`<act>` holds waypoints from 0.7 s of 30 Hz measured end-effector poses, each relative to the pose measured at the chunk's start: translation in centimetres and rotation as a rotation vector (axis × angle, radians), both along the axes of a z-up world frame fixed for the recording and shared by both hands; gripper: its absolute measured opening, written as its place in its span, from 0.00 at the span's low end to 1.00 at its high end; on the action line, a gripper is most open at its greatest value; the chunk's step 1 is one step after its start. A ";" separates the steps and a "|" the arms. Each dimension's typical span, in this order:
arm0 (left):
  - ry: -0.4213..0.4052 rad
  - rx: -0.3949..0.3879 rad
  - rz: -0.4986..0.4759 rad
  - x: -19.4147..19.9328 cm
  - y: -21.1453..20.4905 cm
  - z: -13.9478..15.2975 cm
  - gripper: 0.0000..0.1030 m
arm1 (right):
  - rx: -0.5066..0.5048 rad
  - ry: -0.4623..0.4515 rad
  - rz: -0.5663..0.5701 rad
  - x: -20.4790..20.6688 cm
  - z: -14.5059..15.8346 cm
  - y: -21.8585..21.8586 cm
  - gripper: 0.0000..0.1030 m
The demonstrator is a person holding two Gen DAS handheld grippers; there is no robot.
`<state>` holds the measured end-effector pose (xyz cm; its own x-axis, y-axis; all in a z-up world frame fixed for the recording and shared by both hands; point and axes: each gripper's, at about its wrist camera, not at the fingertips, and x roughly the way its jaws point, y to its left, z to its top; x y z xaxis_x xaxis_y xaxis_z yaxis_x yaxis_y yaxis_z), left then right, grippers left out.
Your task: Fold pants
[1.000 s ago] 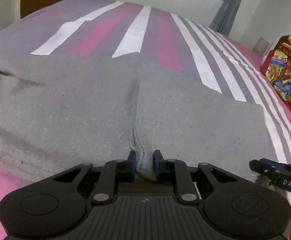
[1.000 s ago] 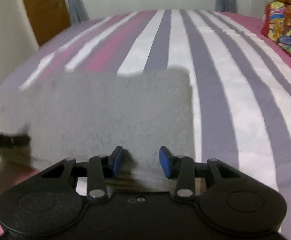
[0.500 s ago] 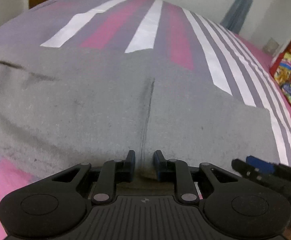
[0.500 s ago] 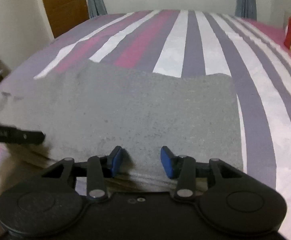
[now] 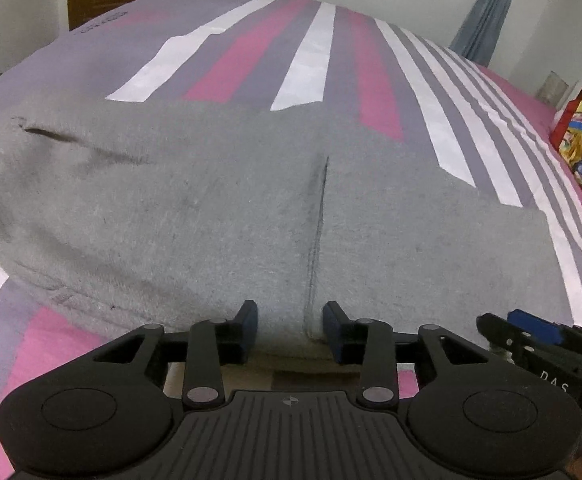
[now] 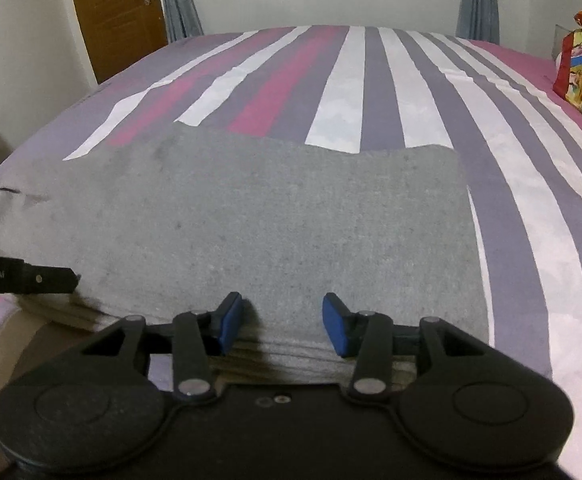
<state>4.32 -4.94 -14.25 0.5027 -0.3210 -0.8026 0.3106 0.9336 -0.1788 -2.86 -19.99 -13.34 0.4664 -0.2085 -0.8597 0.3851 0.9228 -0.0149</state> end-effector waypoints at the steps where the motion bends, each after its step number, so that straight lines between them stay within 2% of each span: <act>1: -0.001 0.000 0.002 0.0 0.0 0.2 0.36 | 0.000 -0.006 0.003 0.1 0.3 0.1 0.43; 5: -0.033 0.023 0.011 -0.7 1.0 1.0 0.36 | 0.020 -0.044 0.002 0.3 1.4 1.1 0.44; 13: -0.080 0.032 0.047 -1.0 4.2 2.3 0.36 | 0.015 -0.052 0.091 3.0 2.0 4.6 0.48; 17: -0.069 0.027 0.097 -0.5 6.5 2.0 0.37 | 0.006 -0.012 0.115 3.9 0.9 5.8 0.49; 21: -0.059 0.024 0.157 0.0 9.4 1.5 0.38 | 0.005 -0.040 0.109 4.4 1.0 6.3 0.49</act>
<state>4.30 4.41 -12.78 0.5920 -0.2160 -0.7764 0.1698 0.9752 -0.1418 1.49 -13.70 -12.34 0.5201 -0.1502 -0.8408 0.2830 0.9591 0.0037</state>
